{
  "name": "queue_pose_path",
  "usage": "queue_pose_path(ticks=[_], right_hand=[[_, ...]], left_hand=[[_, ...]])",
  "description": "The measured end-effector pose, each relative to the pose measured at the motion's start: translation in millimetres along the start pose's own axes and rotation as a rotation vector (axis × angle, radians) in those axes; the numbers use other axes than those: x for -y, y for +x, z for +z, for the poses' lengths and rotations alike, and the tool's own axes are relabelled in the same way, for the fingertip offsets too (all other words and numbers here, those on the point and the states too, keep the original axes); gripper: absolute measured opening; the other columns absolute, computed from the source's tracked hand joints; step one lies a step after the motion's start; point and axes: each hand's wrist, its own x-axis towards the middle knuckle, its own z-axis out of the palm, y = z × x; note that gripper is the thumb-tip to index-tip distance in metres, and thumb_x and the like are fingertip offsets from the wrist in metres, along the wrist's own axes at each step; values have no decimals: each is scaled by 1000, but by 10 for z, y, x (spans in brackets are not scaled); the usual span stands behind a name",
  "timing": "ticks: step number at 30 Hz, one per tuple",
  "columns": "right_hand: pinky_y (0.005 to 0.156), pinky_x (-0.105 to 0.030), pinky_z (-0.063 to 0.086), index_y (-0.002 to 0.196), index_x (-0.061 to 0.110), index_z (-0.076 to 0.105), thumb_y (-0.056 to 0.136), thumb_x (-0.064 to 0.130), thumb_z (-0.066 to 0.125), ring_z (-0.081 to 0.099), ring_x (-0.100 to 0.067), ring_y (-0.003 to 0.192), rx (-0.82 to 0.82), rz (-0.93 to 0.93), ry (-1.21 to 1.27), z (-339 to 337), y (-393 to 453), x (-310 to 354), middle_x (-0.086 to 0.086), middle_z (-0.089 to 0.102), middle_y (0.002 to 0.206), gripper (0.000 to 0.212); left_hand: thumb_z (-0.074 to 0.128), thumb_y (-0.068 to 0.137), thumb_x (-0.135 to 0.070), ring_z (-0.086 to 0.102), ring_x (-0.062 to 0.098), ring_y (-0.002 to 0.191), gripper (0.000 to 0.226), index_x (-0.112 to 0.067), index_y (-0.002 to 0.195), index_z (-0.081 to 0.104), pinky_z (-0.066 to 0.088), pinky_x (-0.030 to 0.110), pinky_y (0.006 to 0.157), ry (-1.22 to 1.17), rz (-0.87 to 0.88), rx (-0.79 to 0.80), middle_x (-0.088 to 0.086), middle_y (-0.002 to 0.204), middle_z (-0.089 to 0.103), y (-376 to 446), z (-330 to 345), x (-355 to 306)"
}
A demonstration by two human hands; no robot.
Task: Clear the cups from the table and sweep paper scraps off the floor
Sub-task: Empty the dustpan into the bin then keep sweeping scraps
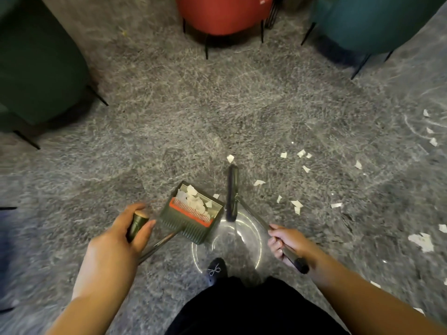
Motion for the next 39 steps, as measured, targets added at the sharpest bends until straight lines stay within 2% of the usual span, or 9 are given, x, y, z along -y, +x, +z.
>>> queue_pose_path(ticks=[8, 13, 16, 19, 21, 26, 31, 35, 39], right_hand=[[29, -13, 32, 135, 23, 37, 103, 13, 34, 39, -3, 31, 109, 106, -80, 513, 586, 346, 2, 43, 50, 33], [29, -14, 31, 124, 22, 43, 102, 11, 36, 40, -3, 33, 129, 100, -94, 536, 868, 527, 2, 45, 54, 25], [28, -14, 29, 116, 25, 45, 102, 11, 35, 39, -2, 32, 101, 83, -71, 430, 886, 637, 2, 43, 56, 22], [27, -14, 30, 101, 21, 47, 103, 15, 35, 39, -3, 31, 92, 110, -10, 191, 799, 747, 3, 45, 51, 14], [26, -15, 31, 92, 19, 47, 104, 17, 36, 40, -2, 29, 79, 130, 33, -56, 712, 808, 3, 45, 48, 16], [27, -12, 28, 98, 23, 48, 104, 16, 35, 37, -3, 28, -16, 114, 170, -713, 504, 805, 3, 42, 50, 16], [29, -11, 26, 73, 13, 40, 105, 19, 30, 33, -6, 24, -47, 184, 288, -1314, 231, 794, 2, 36, 42, 34], [30, -11, 28, 95, 24, 44, 104, 7, 26, 33, -6, 25, -163, 42, 411, -1755, 16, 693, -1, 37, 50, 27], [29, -10, 27, 89, 17, 42, 103, 9, 24, 33, -6, 25, -191, 26, 596, -2122, -164, 616, -3, 38, 46, 25]], left_hand=[[56, 79, -54, 42, -11, 50, 34, -46, 112, 53, 37, 12, 49, -54, -88, -78, -28, 60, 51, 161, -161, 203], [50, 76, -59, 44, -13, 52, 38, -45, 111, 56, 35, 9, 51, -64, -131, -123, -33, 63, 50, 271, -135, 149], [52, 78, -59, 49, -8, 56, 37, -44, 112, 55, 40, 15, 50, -55, -146, -117, -30, 68, 53, 356, -69, 85], [46, 74, -67, 58, 8, 53, 44, -49, 114, 51, 47, 27, 45, -61, -165, -88, -24, 70, 58, 459, 33, -50], [45, 76, -67, 58, 9, 52, 42, -51, 114, 49, 43, 24, 45, -40, -137, -61, -24, 70, 56, 542, 130, -211], [56, 87, -54, 57, 13, 55, 31, -51, 116, 48, 41, 24, 47, 0, -76, 32, -21, 70, 55, 755, 434, -641], [54, 88, -54, 59, 21, 56, 31, -52, 118, 46, 47, 32, 52, 3, 50, 113, -11, 71, 57, 959, 715, -1176], [52, 87, -56, 60, 26, 56, 31, -52, 118, 47, 48, 34, 50, -3, 147, 166, -5, 71, 59, 1072, 950, -1615], [54, 89, -55, 61, 29, 57, 30, -55, 118, 46, 52, 38, 48, -7, 190, 239, -6, 76, 60, 1134, 1158, -1997]])
